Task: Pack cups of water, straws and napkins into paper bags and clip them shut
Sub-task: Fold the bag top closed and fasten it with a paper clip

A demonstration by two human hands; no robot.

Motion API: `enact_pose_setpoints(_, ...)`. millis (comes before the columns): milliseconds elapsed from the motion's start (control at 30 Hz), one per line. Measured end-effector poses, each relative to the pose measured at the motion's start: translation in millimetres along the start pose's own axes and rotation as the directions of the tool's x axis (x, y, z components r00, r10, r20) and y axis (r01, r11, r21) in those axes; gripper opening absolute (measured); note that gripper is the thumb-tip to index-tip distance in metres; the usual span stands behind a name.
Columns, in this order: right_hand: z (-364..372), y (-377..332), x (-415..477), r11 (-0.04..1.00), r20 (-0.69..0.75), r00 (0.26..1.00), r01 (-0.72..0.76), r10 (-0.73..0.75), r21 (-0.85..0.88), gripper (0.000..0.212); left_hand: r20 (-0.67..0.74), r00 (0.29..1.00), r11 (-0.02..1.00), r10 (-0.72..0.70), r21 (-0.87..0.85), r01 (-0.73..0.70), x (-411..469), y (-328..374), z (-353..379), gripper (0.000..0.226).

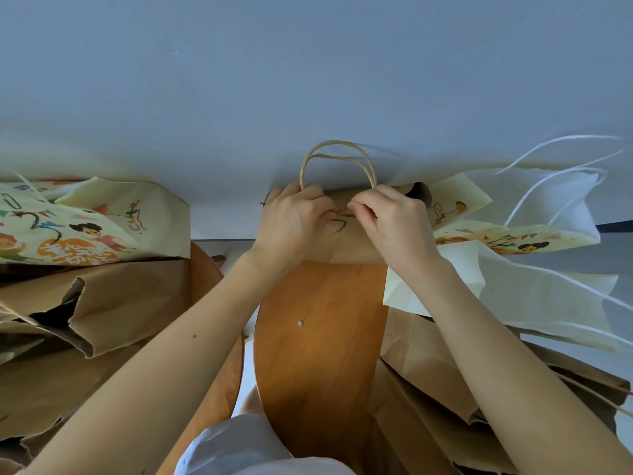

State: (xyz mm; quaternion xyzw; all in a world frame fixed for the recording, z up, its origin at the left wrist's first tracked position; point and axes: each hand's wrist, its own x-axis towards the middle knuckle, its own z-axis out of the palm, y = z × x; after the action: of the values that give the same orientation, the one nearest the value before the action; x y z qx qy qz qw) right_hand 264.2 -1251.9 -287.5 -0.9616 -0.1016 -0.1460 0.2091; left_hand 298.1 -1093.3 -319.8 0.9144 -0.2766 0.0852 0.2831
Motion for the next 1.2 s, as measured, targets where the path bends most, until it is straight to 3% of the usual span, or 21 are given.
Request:
enact_pose_setpoints(167,3.4,1.5,3.6,1.000,0.013,1.000,0.015,-0.015,0.007,0.013,-0.030,1.000,0.998,-0.002,-0.061,0.000,-1.9,-2.5,2.1,0.025)
enact_pose_setpoints(467,-5.4,10.4,14.4,0.997,0.187,0.982,0.014,-0.029,0.081,0.015,-0.038,0.999,0.992,-0.003,-0.122,-0.001,-2.2,0.0,4.3,0.024)
enact_pose_setpoints(667,1.3,8.9,11.3,1.000,0.111,0.993,0.026,-0.026,0.004,0.022,-0.004,1.000,0.985,-0.016,-0.172,0.015,1.5,0.4,3.6,0.024)
enact_pose_setpoints(933,6.8,7.3,6.5,0.997,0.014,0.997,0.071,-0.071,-0.043,0.014,-0.014,1.000,0.984,0.002,-0.177,-0.005,0.2,0.0,3.9,0.023)
enact_pose_setpoints(1200,6.1,9.1,9.6,0.997,0.133,0.988,0.081,-0.079,-0.007,0.011,-0.005,1.000,0.982,-0.002,-0.190,0.001,-0.7,2.4,4.5,0.024)
